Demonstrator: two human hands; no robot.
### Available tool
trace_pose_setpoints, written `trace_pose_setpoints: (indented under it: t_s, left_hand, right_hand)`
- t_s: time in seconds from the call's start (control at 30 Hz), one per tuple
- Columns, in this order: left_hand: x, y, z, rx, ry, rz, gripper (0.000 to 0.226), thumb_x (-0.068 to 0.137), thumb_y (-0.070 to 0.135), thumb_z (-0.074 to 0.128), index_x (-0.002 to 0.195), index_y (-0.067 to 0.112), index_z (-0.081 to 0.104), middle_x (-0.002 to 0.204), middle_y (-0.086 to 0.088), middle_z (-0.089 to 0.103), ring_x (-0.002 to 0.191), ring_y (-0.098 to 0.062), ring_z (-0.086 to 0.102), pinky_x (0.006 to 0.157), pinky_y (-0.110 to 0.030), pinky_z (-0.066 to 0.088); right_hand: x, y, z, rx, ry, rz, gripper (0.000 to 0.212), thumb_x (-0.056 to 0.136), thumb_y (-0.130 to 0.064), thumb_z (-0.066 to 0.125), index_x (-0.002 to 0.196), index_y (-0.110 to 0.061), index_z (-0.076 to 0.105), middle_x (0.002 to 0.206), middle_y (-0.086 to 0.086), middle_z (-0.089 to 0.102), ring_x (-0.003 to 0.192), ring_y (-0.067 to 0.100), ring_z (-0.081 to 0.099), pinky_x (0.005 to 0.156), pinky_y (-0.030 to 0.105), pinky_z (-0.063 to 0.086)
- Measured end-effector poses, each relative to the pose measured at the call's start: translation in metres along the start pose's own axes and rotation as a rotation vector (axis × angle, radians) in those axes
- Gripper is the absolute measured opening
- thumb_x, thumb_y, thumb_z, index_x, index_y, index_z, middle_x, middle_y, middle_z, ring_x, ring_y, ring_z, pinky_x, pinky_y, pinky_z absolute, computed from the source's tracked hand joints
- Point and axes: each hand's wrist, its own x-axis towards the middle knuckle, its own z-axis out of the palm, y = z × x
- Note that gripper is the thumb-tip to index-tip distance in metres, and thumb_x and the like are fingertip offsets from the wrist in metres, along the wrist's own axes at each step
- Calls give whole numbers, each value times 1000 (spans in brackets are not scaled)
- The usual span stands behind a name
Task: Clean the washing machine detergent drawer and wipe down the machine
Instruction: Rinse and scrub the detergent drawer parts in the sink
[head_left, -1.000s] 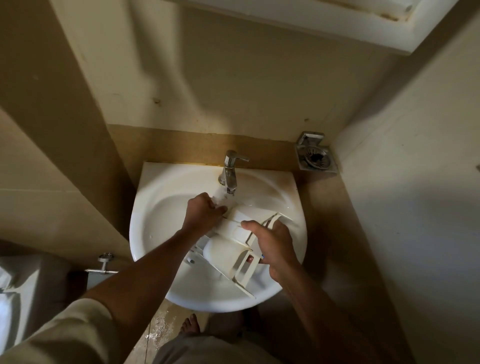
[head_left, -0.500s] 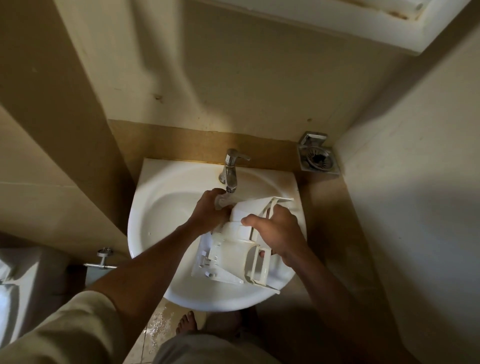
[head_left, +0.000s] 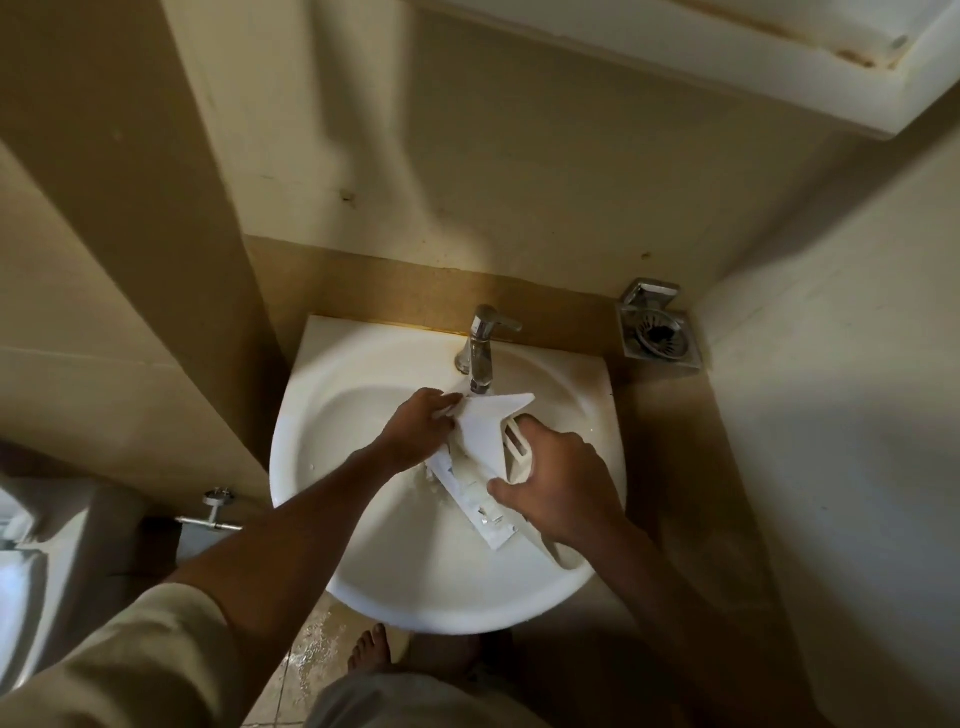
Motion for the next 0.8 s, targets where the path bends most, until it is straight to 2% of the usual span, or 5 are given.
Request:
trace_pose_setpoints:
  t_s: [0.13,0.23,0.5,0.63,0.8]
  left_hand:
    - [2,0,-4,-300,71,-54,32,99,9,47,119,10,73,120,-5,67,94,-13,63,81,-19,52]
    - [8,5,-6,-408,263,-145,28,93,12,52,82,2,75,86,-12,74,73,-19,63,63,-23,48]
    - [13,9,-1,-160,240,-119,43,99,13,46,56,5,44,54,-8,39,61,-26,40,62,-32,31]
    - [12,7,4,-242,293,-117,34,97,22,57,73,-3,56,69,-16,55,68,-29,52,65,-36,42]
    - [9,-1,-5,-338,183,-114,33,77,19,85,98,14,60,103,-6,67,91,-26,64,82,-41,54]
  right_hand:
    - [-7,3,2,-25,5,-48,50,72,-48,75,114,-29,56,100,-8,71,93,25,66,72,31,48]
    - [-11,2,3,-58,12,-64,51,74,-48,74,119,-31,56,108,-8,71,97,25,65,75,32,47]
    - [-14,-3,5,-162,15,-67,43,81,-37,71,120,-33,54,121,-11,63,105,21,65,79,34,51]
    - [-13,1,3,-249,-17,-159,45,81,-31,71,121,-31,52,120,-10,58,103,23,64,78,36,54]
    - [-9,8,-6,-365,-132,-337,50,80,-19,71,127,-24,54,134,-2,54,111,27,59,86,41,52]
